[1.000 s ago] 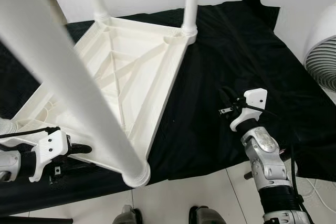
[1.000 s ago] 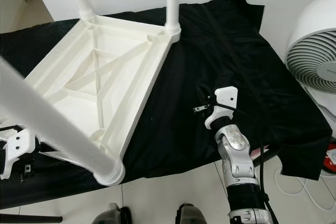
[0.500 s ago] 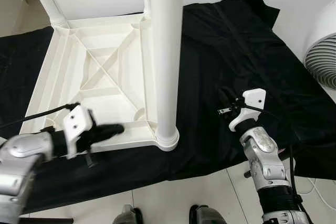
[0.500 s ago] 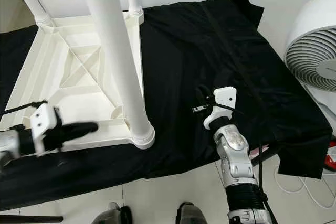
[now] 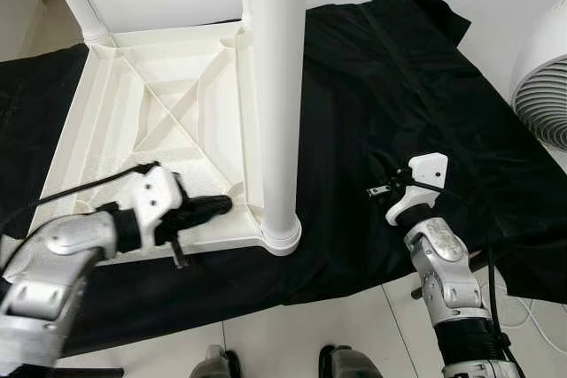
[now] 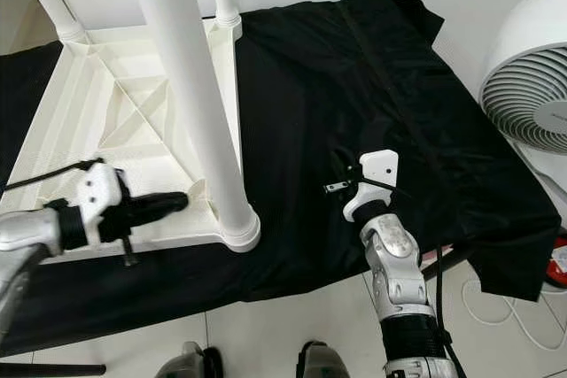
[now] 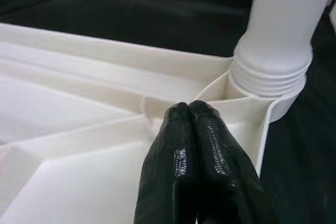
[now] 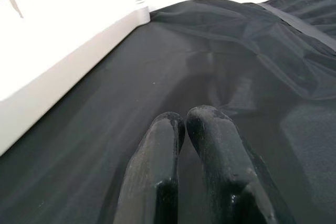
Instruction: Building children table
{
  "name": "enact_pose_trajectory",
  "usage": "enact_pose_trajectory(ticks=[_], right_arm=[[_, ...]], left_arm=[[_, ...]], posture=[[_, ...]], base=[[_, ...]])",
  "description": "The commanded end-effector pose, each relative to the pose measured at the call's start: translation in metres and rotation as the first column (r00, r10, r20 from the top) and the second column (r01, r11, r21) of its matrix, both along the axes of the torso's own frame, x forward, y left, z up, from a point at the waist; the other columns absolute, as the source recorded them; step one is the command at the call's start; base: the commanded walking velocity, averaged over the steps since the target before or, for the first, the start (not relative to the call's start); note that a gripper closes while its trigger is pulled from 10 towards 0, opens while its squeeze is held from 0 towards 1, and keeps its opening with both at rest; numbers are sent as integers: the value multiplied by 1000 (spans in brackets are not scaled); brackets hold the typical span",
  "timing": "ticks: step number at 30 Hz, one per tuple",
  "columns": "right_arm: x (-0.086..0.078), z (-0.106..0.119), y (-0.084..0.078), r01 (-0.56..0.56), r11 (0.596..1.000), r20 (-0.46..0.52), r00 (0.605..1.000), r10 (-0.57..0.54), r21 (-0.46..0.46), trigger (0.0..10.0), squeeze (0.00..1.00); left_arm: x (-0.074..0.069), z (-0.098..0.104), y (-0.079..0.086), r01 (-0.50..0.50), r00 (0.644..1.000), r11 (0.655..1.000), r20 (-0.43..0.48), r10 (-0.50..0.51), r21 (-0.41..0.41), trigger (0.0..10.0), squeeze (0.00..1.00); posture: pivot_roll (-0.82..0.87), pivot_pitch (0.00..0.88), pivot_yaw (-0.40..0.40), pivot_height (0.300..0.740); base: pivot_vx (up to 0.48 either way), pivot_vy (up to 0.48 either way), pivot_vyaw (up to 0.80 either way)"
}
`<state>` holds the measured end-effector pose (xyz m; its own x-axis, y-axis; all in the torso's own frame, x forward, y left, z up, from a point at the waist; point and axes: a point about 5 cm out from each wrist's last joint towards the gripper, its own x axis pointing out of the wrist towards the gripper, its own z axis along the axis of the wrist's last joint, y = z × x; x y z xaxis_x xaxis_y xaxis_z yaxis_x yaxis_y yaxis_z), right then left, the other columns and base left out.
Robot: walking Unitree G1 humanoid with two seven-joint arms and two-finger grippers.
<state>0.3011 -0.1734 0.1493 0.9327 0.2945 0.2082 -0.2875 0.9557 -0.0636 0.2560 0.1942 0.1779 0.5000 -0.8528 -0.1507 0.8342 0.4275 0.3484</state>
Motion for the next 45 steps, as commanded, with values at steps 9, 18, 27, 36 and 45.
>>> enact_pose_trajectory(ticks=[9, 18, 27, 36, 45], right_arm=[[1, -3, 7, -40, 999, -17, 999, 40, -3, 10000, 0], [5, 2, 10, -66, 998, -3, 998, 66, -9, 10000, 0], [8, 5, 7, -58, 998, 5, 998, 58, -15, 10000, 0], [8, 6, 5, -46, 999, 10, 999, 46, -14, 10000, 0], [7, 6, 4, -36, 999, 13, 999, 36, -12, 10000, 0]], left_arm=[[-13, -5, 21, -74, 996, 997, -41, 75, 32, 10000, 0], [-32, -20, 10, 34, 988, 998, -150, -25, 56, 10000, 0], [-33, -34, 2, 52, 985, 994, -169, -34, 100, 10000, 0], [-16, -42, -1, -19, 990, 993, -134, 35, 120, 10000, 0], [-9, -56, -3, -44, 990, 985, -125, 65, 164, 10000, 0]], posture=[[2, 157, 74, 740], [-1, 143, 58, 740], [-13, 133, 57, 740], [-29, 129, 64, 740], [-46, 128, 70, 740]], base=[[0, 0, 0], [0, 0, 0], [0, 0, 0], [0, 0, 0], [0, 0, 0]])
